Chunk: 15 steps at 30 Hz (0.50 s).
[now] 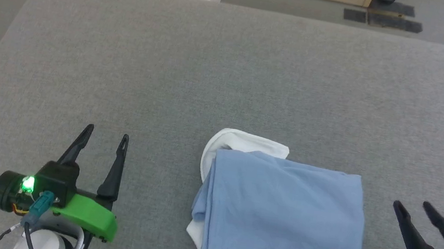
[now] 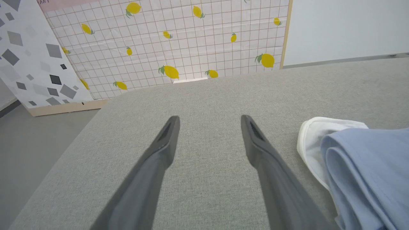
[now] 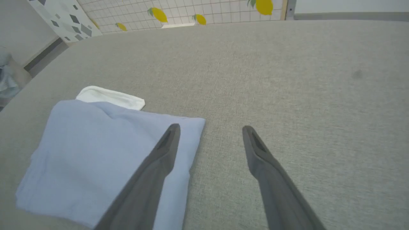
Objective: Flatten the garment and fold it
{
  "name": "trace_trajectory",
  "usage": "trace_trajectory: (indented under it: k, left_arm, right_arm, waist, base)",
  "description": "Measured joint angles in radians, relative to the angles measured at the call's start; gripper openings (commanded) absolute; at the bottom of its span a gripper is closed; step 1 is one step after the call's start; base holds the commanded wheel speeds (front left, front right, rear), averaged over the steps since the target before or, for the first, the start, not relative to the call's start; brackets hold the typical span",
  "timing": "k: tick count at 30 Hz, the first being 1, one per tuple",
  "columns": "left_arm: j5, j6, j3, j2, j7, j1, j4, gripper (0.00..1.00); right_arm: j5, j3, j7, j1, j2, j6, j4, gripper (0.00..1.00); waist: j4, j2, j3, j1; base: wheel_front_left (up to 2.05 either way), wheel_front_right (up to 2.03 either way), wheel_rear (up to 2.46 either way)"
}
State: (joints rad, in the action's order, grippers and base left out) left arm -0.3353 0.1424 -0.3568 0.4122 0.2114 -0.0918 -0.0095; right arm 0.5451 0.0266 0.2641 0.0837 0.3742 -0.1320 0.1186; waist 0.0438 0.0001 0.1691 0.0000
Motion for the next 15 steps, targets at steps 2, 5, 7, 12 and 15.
trace_trajectory:
  k: [2,5,7,12,15]
  left_arm:
    - [0.0,0.002,0.0,-0.004,0.001,-0.008,-0.001,1.0]
    - [0.0,0.002,-0.001,-0.004,0.002,-0.019,0.001,1.0]
    - [0.0,0.004,-0.002,-0.006,0.007,-0.024,0.004,1.0]
    - [0.002,0.005,-0.005,-0.011,0.016,-0.044,0.012,1.0]
    - [0.003,0.004,-0.01,-0.014,0.021,-0.054,0.018,1.0]
  right_arm:
    - [0.109,-0.002,0.114,-0.001,0.015,0.0,-0.006,1.0]
    - [0.219,-0.015,0.254,-0.001,0.039,0.0,-0.007,1.0]
    - [0.254,-0.024,0.325,-0.002,0.056,0.0,-0.008,1.0]
    - [0.263,-0.031,0.454,-0.01,0.049,0.0,-0.047,1.0]
    - [0.25,-0.053,0.482,-0.035,0.025,0.0,-0.061,1.0]
  waist:
    - [0.01,-0.0001,0.018,0.0]
    - [0.026,0.0,0.045,0.0]
    - [0.039,0.0,0.062,0.0]
    - [0.078,0.0,0.099,0.0]
    - [0.101,0.0,0.117,0.0]
  base:
    - [0.0,0.0,0.0]
    - [0.0,0.0,0.0]
    - [0.0,0.0,0.0]
    - [0.0,0.0,0.0]
    - [0.0,0.0,0.0]
